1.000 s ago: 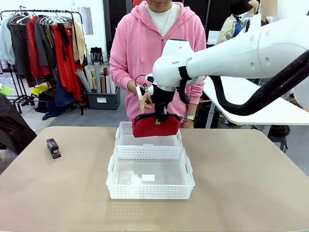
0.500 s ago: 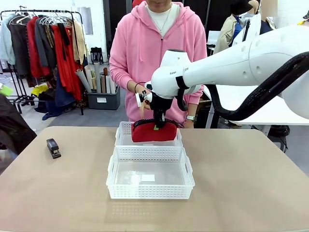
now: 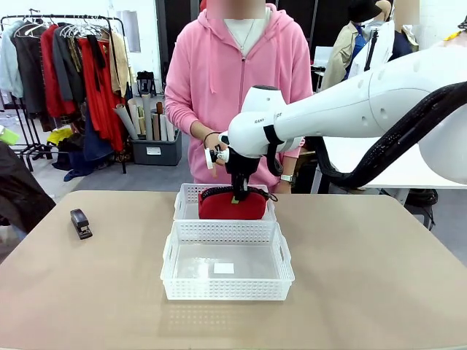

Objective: Distribute items into two baskets.
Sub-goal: Place the picked Pencil pouch into the Organizing basket as instructed by the person.

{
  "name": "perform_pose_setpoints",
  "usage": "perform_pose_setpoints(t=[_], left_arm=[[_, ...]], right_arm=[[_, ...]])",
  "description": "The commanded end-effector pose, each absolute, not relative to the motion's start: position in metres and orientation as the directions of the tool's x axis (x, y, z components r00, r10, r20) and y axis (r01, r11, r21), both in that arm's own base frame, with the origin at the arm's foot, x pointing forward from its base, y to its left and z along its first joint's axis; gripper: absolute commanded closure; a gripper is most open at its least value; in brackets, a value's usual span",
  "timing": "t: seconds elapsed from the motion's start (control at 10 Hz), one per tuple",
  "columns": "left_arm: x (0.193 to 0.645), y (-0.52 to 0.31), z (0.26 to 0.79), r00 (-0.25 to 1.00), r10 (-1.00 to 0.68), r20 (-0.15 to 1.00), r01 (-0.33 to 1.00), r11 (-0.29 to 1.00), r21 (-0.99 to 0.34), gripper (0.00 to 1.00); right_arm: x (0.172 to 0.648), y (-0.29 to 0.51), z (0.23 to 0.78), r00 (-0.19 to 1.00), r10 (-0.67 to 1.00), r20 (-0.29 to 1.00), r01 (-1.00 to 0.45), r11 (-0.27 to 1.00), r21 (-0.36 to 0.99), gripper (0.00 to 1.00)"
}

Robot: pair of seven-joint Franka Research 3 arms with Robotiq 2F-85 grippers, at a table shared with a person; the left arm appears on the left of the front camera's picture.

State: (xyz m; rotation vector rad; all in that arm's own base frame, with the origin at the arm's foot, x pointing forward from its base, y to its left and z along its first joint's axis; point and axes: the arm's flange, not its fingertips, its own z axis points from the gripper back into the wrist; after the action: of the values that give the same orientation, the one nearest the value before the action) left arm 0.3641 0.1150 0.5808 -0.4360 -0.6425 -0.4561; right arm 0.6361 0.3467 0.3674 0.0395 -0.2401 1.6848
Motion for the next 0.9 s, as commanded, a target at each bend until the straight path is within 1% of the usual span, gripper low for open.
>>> perform_pose_setpoints(t=[0.0,0.5,0.6,0.7,0.8], left_arm=[[0.3645,0.1152,0.5813,0.702,-0.261,0.662,0.536,0.806,-0.25,0.0],[0.3645,0.1152,0.5813,0.702,-0.261,0.662,0.536,0.806,-0.25,0.0],[0.3645,0.1152,0.5813,0.702,-0.261,0.662,0.536,0.806,-0.25,0.0],[0.3645,0.1152,0.5813,0.702,-0.261,0.662,0.536,0.806,-0.25,0.0],[0.3645,0.1152,0.5813,0.702,-0.261,0.662,0.536,0.806,-0.25,0.0]], right_arm=[[0.6344,0.3461,0.3611,-0.113,0.982,0.149,-0.982,-0.087,-0.168,1.0],[0.6363,0.3497,0.3532,-0.101,0.983,0.152,-0.987,-0.08,-0.141,1.0],[0.6365,0.3494,0.3539,-0.097,0.982,0.161,-0.988,-0.076,-0.132,0.95],[0.6361,0.3492,0.3546,-0.095,0.982,0.166,-0.989,-0.075,-0.127,0.83],[0.636,0.3488,0.3552,-0.095,0.981,0.168,-0.99,-0.075,-0.121,0.66]])
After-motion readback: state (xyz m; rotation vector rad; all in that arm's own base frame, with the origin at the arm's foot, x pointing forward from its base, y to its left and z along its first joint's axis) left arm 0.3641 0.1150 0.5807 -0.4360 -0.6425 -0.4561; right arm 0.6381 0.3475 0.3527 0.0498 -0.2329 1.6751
